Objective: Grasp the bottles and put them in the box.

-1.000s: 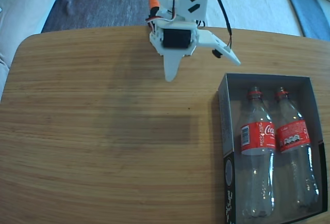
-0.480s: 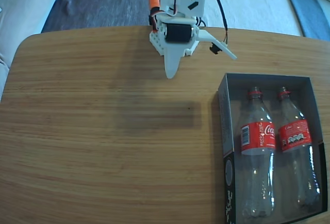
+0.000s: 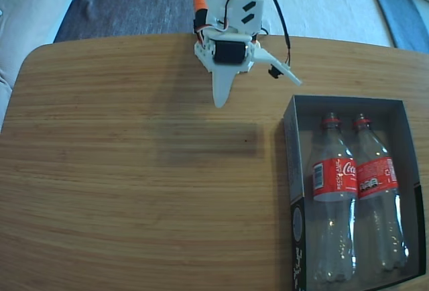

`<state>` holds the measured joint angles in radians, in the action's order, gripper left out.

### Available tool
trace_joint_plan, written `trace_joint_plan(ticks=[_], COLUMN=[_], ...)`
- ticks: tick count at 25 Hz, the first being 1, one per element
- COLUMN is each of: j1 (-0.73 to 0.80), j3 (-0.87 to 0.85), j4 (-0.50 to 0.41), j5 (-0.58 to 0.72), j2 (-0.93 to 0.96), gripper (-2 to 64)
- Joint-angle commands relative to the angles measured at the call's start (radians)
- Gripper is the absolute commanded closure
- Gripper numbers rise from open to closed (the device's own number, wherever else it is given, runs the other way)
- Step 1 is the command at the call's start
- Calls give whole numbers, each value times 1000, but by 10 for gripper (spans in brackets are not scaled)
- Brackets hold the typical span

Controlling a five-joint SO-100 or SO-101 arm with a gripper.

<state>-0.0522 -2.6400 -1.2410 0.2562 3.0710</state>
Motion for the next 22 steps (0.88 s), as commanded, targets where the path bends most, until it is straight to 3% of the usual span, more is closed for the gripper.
trace_joint_plan(ticks=[1,4,10,22], j1=[-35,-57,18,48], j3=[-34,-106,-149,-170], j4=[51,67,69,69], j5=[-8,-14,-153,-153], j2=[60,114,170,172], gripper=[618,618,618,617])
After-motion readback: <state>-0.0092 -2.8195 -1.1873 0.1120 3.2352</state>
